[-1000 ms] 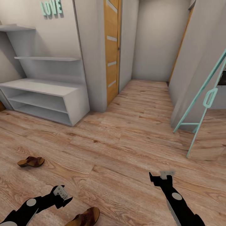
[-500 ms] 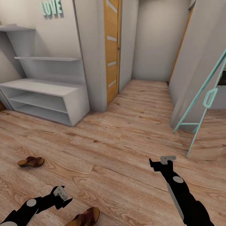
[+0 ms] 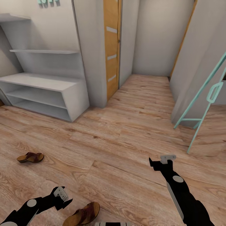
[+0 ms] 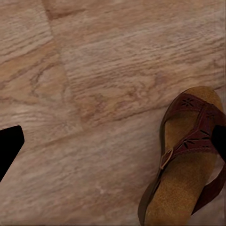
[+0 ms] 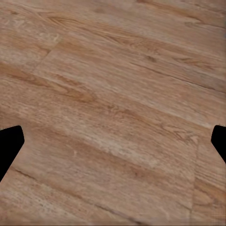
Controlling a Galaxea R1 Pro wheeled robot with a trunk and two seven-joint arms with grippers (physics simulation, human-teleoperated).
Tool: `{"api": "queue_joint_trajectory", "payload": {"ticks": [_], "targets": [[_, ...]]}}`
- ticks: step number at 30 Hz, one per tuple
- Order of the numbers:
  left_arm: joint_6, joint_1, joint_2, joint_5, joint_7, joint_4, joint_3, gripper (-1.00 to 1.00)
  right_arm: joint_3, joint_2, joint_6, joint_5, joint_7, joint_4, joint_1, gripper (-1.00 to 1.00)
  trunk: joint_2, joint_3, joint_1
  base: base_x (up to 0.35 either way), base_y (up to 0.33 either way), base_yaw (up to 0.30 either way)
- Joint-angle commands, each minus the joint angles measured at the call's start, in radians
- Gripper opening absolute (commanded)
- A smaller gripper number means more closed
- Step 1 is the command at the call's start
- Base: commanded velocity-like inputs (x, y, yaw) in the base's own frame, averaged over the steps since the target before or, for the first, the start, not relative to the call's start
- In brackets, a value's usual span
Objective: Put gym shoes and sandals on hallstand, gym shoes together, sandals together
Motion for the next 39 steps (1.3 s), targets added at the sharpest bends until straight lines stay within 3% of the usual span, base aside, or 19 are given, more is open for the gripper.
{"api": "queue_joint_trajectory", "payload": {"ticks": [1, 19, 29, 39], "targets": [[-0.005, 0.000, -0.001, -0.009, -0.004, 0.000, 0.007, 1.00, 0.000, 0.000, 0.006, 0.003, 0.000, -0.002, 0.000, 1.00, -0.001, -0.005, 0.000, 0.000, 0.000, 0.000], [-0.006, -0.001, -0.002, -0.013, -0.006, -0.007, 0.008, 1.00, -0.001, -0.001, 0.005, 0.003, 0.000, -0.003, 0.000, 1.00, -0.005, -0.087, 0.008, 0.000, 0.000, 0.000], [-0.005, -0.003, -0.002, -0.076, -0.008, -0.010, 0.009, 1.00, -0.001, -0.002, 0.005, 0.004, 0.000, -0.003, 0.000, 1.00, -0.007, -0.142, 0.013, 0.000, 0.000, 0.000], [-0.005, -0.006, 0.000, -0.082, -0.009, -0.011, 0.009, 1.00, -0.001, -0.002, 0.005, 0.005, 0.000, -0.003, 0.000, 1.00, -0.009, -0.188, 0.016, 0.000, 0.000, 0.000]]}}
